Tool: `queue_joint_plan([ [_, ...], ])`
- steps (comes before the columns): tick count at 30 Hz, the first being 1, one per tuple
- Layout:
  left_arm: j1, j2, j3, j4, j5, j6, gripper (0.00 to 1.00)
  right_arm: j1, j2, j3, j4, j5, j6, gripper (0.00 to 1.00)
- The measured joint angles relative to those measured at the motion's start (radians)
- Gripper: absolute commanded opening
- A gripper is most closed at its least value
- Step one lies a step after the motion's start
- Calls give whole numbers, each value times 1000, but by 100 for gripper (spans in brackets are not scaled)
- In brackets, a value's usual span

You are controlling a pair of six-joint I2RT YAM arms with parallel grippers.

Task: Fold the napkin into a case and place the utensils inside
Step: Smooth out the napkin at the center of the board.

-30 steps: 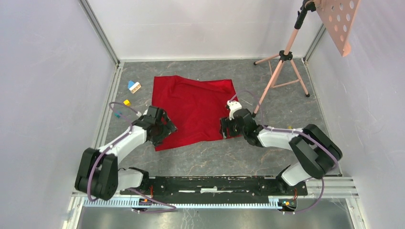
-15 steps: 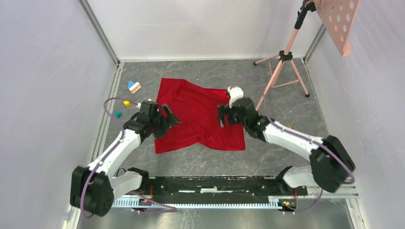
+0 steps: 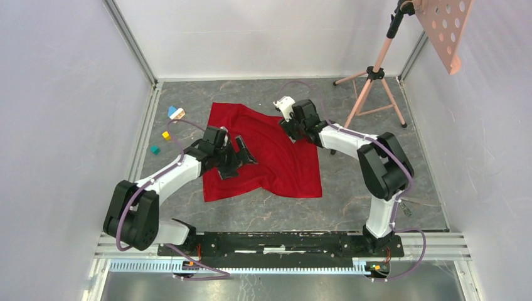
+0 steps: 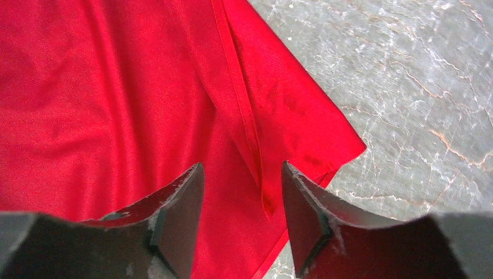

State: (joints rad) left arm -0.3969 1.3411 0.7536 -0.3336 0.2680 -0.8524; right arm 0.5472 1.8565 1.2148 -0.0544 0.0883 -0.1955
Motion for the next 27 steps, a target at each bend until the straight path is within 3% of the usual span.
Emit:
queue_joint_plan([
  [13, 0, 31, 0, 7, -26, 2, 100, -5, 164, 134, -69, 2, -137, 34],
  [16, 0, 26, 0, -7, -66, 5, 100, -5, 195, 166, -76, 2, -147, 21],
  [18, 0, 19, 0, -32, -114, 8, 100, -5, 209, 181, -85, 3, -153, 0],
  [22, 15, 10, -1, -68, -210, 7, 100, -5, 231, 227, -100, 59, -152, 0],
  [27, 51, 10, -35, -84, -288, 6, 100, -11, 233, 252, -26, 241, -151, 0],
])
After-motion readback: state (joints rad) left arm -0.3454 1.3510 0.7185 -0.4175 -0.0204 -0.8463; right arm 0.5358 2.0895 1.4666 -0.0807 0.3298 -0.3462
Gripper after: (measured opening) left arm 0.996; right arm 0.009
